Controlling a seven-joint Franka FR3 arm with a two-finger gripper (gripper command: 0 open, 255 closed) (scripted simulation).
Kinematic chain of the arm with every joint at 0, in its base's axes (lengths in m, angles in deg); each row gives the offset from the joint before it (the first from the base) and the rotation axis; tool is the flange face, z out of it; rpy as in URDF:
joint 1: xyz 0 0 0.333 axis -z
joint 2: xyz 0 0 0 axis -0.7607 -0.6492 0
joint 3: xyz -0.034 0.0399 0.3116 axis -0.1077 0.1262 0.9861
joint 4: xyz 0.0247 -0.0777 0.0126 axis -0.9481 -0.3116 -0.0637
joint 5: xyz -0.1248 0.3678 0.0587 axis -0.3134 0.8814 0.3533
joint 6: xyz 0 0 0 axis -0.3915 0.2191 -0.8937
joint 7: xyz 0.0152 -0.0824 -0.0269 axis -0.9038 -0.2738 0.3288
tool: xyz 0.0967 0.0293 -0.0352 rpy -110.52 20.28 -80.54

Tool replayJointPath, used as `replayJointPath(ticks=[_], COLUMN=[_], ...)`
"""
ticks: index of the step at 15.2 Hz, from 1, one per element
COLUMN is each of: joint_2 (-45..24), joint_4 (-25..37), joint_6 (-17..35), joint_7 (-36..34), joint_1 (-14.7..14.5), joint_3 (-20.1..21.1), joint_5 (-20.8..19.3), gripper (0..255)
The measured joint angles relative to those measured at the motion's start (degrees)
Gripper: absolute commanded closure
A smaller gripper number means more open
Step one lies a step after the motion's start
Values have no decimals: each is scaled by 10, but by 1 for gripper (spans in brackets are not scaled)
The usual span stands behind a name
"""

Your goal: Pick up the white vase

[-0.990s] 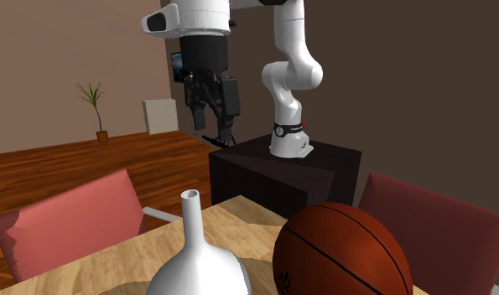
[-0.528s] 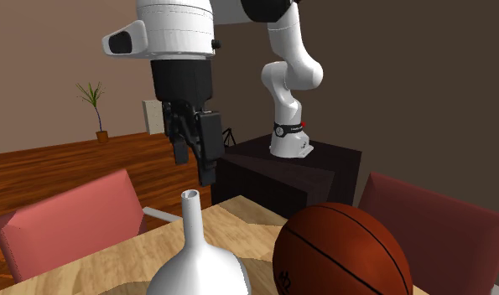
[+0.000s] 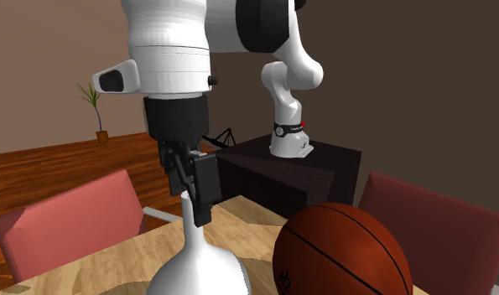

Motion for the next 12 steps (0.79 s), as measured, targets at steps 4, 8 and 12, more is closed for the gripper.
replayJointPath(ticks=[4, 8, 12], joint_2=[-8, -8, -8], joint_4=[-6, -6, -6], joint_6=[14, 14, 15], joint_7=[-1, -1, -1], joint_1=[-1, -1, -1], joint_3=[-1, -1, -1], joint_5=[-2, -2, -2], gripper=[255, 255, 255])
